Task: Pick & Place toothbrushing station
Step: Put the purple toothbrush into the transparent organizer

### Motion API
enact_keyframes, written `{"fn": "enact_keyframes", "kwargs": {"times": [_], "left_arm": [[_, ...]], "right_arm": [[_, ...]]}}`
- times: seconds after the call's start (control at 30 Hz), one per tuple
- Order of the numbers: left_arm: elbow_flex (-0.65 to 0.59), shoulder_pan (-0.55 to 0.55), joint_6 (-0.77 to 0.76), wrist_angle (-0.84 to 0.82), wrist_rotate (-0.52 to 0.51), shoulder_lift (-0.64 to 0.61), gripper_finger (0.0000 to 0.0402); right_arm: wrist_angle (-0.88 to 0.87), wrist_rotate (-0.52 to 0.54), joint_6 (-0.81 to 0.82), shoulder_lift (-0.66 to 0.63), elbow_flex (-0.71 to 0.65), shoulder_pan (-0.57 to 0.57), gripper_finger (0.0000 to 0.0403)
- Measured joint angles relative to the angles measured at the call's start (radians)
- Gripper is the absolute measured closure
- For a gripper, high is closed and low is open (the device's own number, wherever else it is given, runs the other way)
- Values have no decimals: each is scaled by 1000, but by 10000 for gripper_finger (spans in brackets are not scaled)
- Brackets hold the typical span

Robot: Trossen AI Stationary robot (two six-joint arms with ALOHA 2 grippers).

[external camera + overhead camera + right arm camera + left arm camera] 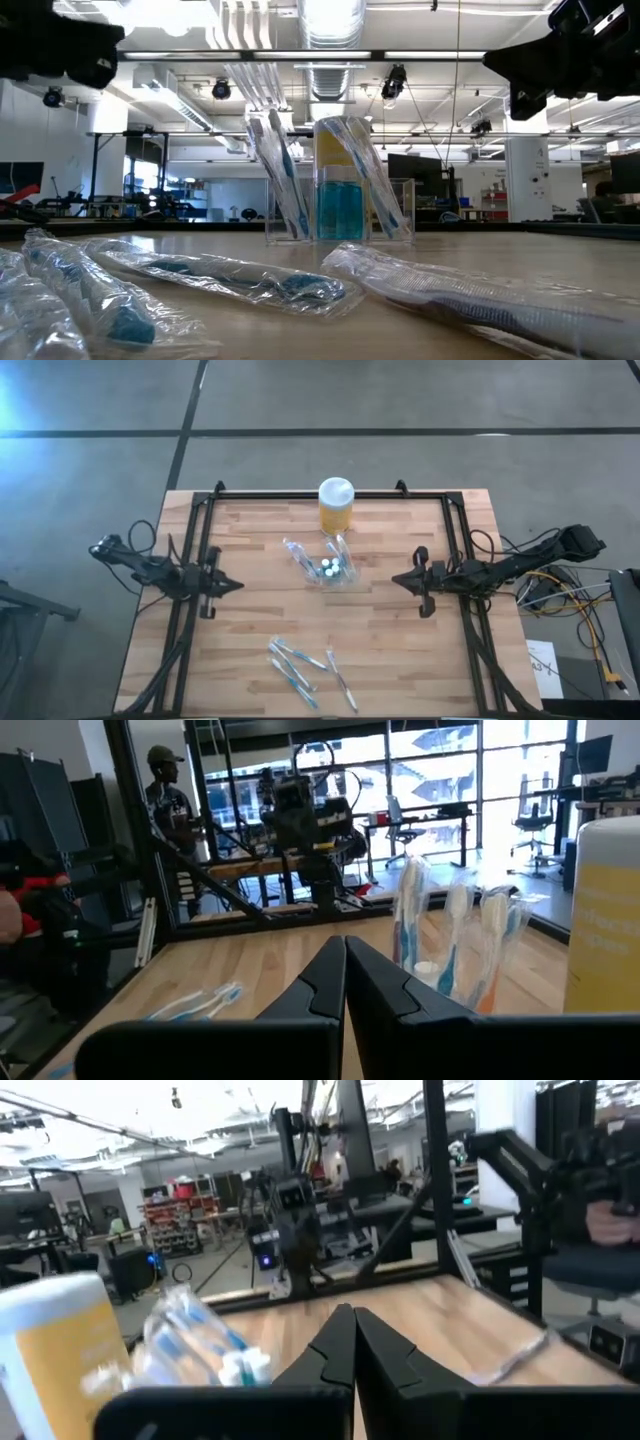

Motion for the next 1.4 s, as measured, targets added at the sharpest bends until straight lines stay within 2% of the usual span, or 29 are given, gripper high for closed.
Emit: {"fn": "enact_keyframes", "kwargs": {"times": [0.13,0.33,0.57,0.83,0.9,1.0,1.2,1.4], "left_arm": [[-52,12,-26,-15,7,-52,401],[-66,25,-52,-6,80,-43,401],[-67,38,-72,-13,84,-35,398],[-67,39,-106,-15,83,-34,396],[-67,39,-118,-15,82,-33,396],[-67,39,-133,-16,81,-33,394],[-67,39,-139,-18,75,-33,391],[-69,40,-116,-14,73,-33,395]], "right_arm": [[1,45,2,0,2,0,394],[-3,48,16,0,2,0,394],[-9,50,22,12,2,0,394],[-35,124,90,40,32,5,394],[-125,185,91,61,91,29,394],[-372,254,96,111,234,64,394],[-917,259,240,291,600,143,394],[-1244,259,419,540,909,242,394]]}}
